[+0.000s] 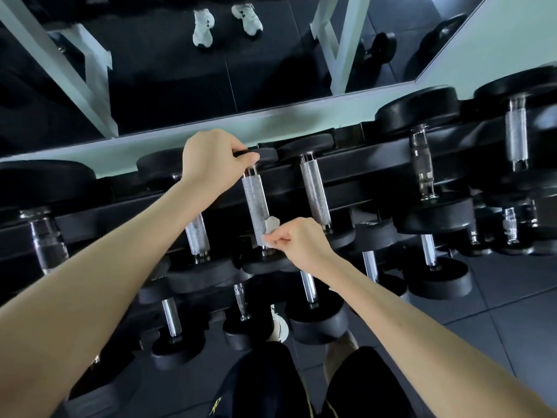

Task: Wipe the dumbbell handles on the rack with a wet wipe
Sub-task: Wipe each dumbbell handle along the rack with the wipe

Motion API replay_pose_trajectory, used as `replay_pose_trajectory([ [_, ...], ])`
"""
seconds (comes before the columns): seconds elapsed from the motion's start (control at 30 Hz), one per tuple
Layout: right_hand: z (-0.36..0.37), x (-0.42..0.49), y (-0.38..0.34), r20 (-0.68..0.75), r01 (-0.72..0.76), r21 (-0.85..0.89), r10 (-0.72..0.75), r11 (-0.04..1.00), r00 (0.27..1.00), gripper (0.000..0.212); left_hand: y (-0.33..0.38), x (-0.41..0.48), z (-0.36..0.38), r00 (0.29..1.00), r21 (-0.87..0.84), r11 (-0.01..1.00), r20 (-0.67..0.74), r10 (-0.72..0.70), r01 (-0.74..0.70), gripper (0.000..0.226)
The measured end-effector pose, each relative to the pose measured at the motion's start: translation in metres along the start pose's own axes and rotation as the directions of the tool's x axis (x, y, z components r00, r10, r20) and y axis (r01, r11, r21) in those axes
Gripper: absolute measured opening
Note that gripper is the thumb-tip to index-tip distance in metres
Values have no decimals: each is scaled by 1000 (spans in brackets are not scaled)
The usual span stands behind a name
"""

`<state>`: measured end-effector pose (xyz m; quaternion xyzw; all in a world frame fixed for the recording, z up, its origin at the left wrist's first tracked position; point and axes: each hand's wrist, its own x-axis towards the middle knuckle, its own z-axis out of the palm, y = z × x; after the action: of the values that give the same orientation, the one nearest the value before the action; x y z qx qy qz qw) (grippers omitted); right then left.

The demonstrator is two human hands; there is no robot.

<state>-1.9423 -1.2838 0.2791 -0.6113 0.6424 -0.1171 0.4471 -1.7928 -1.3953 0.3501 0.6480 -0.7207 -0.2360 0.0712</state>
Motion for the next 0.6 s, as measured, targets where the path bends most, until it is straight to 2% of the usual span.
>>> replay_pose_trajectory([
  [0.03,-6,-1,-3,36,5,-24,-4,1000,999,14,1,-1,-1,1000,-4,1000,2,-2,2,28],
  [0.1,-23,-1,-9,44,18,35,-20,999,999,13,3,-1,-4,1000,-16,1000,11,-13,13,25],
  [0.2,-58,-9,-5,-146,20,234,15,972,989,12,7,-3,-4,999,-18,999,-15,-49,48,26],
  [0.27,-81,-14,8,-239,17,324,65,946,969,10,13,-8,2,990,21,998,-133,-48,51,27],
  [0.37,-113,-8,30,-258,-15,402,129,916,958,9,37,-17,17,948,-12,1000,-318,-6,2,17],
  [0.47,-132,11,46,-227,-31,379,125,925,966,6,64,-15,36,955,-90,995,-297,3,-31,18],
  [0.6,-132,43,52,-195,-24,430,119,903,974,4,83,3,54,991,-68,997,-134,14,-23,33],
])
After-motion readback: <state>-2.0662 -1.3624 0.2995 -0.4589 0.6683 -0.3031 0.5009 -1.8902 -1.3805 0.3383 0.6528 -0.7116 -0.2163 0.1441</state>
